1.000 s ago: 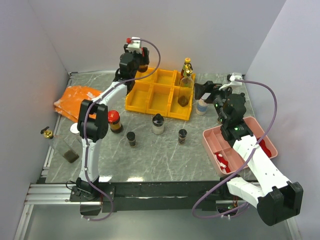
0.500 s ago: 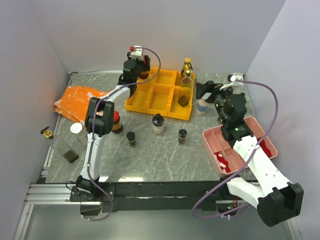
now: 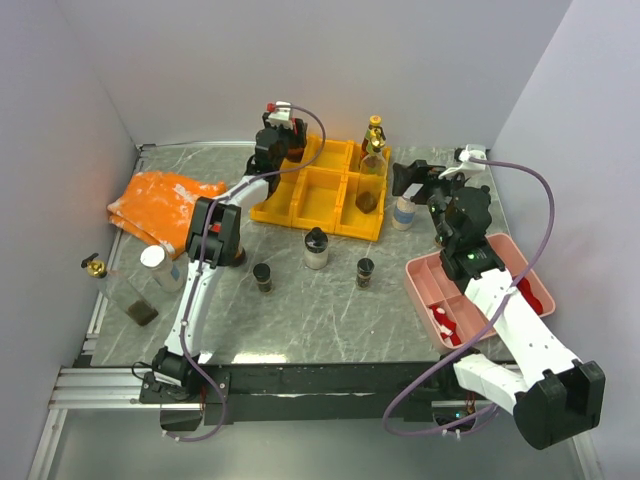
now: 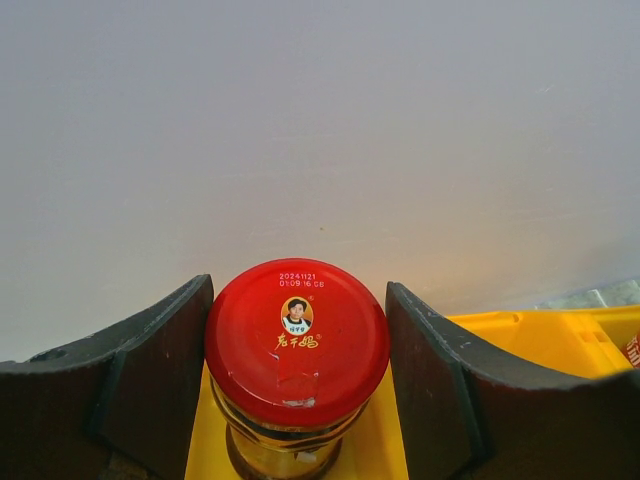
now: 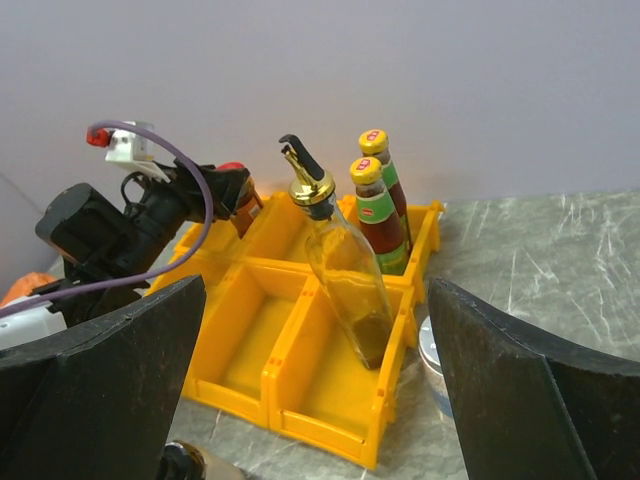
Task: Organize the condiment bottles
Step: Place the bottle in the storage box.
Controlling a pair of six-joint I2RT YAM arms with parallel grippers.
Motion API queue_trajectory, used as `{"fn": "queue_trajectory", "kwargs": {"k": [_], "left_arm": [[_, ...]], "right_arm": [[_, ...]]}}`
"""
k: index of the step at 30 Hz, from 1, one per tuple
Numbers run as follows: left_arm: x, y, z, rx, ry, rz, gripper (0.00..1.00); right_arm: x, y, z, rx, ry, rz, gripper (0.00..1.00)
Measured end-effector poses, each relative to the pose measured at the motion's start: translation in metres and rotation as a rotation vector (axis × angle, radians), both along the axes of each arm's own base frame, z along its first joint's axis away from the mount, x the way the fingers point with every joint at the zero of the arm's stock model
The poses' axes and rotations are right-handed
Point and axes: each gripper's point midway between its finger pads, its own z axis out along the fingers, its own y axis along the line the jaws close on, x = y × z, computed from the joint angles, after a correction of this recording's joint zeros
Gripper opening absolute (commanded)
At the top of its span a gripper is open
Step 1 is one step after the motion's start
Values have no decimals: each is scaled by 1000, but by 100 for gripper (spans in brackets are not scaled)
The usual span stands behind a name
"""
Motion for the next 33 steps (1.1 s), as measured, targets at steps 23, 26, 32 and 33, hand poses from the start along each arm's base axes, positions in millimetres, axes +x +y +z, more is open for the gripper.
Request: {"fn": "queue_trajectory", "kwargs": {"k": [23, 26, 32, 33], "left_arm": [[-93, 27, 162, -76, -60, 88, 96], [-139, 40, 227, -139, -54, 145, 96], [-223, 80, 265, -220, 84, 255, 96], [-232, 88, 259, -226, 117, 277, 96]], "right_arm": [[-29, 8, 21, 39, -18, 88, 100], [-37, 9, 29, 55, -10, 104, 100], [-55, 2, 28, 101, 25, 84, 100], [-58, 0, 28, 111, 33, 78, 100]]}}
